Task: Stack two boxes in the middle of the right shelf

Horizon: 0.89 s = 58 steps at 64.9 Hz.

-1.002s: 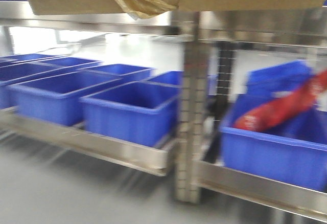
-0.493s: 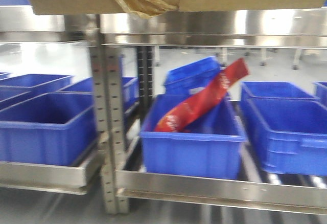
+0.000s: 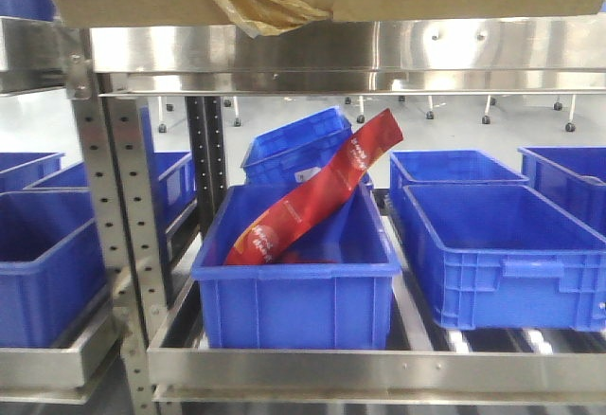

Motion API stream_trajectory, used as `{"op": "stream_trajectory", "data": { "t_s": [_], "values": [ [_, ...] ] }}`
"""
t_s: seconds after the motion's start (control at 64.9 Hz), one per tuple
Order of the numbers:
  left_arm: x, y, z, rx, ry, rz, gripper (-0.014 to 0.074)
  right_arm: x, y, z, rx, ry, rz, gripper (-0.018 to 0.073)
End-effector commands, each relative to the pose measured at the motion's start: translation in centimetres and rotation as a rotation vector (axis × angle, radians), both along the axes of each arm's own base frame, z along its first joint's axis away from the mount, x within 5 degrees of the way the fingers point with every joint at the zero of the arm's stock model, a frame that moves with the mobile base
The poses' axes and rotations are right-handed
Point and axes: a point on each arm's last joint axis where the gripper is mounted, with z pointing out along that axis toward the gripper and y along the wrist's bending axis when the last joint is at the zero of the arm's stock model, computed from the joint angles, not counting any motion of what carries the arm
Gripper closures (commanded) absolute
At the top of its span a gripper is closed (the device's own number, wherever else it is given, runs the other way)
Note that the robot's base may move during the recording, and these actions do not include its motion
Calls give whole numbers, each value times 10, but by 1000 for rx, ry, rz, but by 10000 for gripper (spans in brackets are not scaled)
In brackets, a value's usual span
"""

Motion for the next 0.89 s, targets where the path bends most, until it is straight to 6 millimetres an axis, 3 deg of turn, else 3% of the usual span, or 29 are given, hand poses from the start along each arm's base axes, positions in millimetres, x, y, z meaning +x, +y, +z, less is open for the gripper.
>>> {"op": "stream_trajectory", "data": {
  "t_s": [0.0, 0.878],
  "values": [
    [-5, 7, 7, 22, -39, 28, 708, 0, -7, 9, -17, -94, -47, 712],
    [-5, 7, 7, 22, -39, 28, 708, 0, -7, 9, -17, -92, -47, 712]
  ]
}}
